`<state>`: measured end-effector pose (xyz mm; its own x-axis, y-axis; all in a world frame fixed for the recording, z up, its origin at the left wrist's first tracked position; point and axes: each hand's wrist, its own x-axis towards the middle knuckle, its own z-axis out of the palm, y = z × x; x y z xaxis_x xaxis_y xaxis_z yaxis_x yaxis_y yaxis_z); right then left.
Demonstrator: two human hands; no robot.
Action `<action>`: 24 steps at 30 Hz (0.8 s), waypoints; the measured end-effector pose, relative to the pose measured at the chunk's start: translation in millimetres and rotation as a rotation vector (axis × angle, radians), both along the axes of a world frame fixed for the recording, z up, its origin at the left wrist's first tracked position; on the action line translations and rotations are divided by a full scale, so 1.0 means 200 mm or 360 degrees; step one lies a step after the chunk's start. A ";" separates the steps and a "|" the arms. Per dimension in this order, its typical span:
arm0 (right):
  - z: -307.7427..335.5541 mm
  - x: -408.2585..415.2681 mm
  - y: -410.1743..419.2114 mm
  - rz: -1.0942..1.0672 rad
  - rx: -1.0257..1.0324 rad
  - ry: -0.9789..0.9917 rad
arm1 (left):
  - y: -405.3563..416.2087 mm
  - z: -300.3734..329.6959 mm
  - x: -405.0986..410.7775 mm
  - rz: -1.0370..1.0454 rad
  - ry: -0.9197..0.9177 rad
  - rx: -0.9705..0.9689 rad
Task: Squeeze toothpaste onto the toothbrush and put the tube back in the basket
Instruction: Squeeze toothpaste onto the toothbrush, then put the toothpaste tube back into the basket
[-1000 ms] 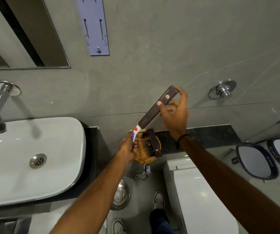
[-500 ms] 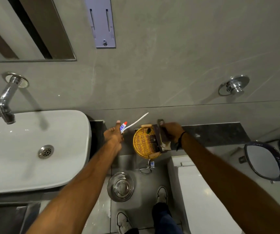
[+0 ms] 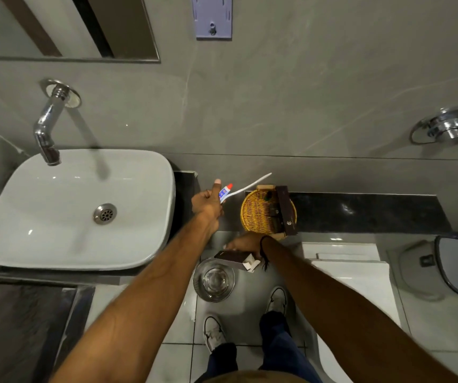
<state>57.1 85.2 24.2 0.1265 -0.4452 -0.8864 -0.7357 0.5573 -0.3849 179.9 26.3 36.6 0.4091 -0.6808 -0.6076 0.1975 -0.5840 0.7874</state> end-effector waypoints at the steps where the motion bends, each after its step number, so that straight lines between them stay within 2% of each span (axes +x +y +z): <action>1: -0.02 -0.03 0.00 -0.0145 0.0084 -0.0042 | -0.01 0.00 -0.02 -0.0019 0.0005 0.0002; 3: -0.01 -0.09 -0.02 -0.0463 0.0088 0.0003 | -0.01 -0.01 -0.04 -0.0031 0.0014 0.0008; 5: -0.01 -0.17 -0.06 -0.0656 -0.0129 0.0015 | 0.01 -0.01 -0.03 -0.0024 0.0000 0.0007; 6: 0.00 -0.19 -0.07 -0.0621 -0.0175 -0.0024 | 0.01 -0.01 -0.02 -0.0021 -0.0013 0.0013; 8: 0.09 -0.24 -0.14 -0.0968 -0.0006 -0.0394 | 0.02 -0.01 0.00 -0.0010 -0.0026 0.0021; 12: 0.26 -0.36 -0.24 -0.0900 -0.0042 -0.0864 | 0.03 -0.05 0.01 0.0006 -0.0095 0.0056; 15: 0.29 -0.43 -0.30 -0.0873 -0.0145 -0.0879 | 0.00 -0.09 -0.05 -0.0050 -0.0169 0.0094; 18: 0.26 -0.44 -0.35 -0.1033 -0.0253 -0.0765 | -0.02 -0.15 -0.13 -0.0154 -0.0195 0.0111; 21: 0.19 -0.48 -0.37 -0.1112 -0.0427 -0.0595 | -0.04 -0.21 -0.19 -0.0214 -0.0112 0.0183; 24: 0.12 -0.58 -0.38 -0.1092 -0.0421 -0.0508 | -0.08 -0.28 -0.23 -0.0224 0.0006 0.0262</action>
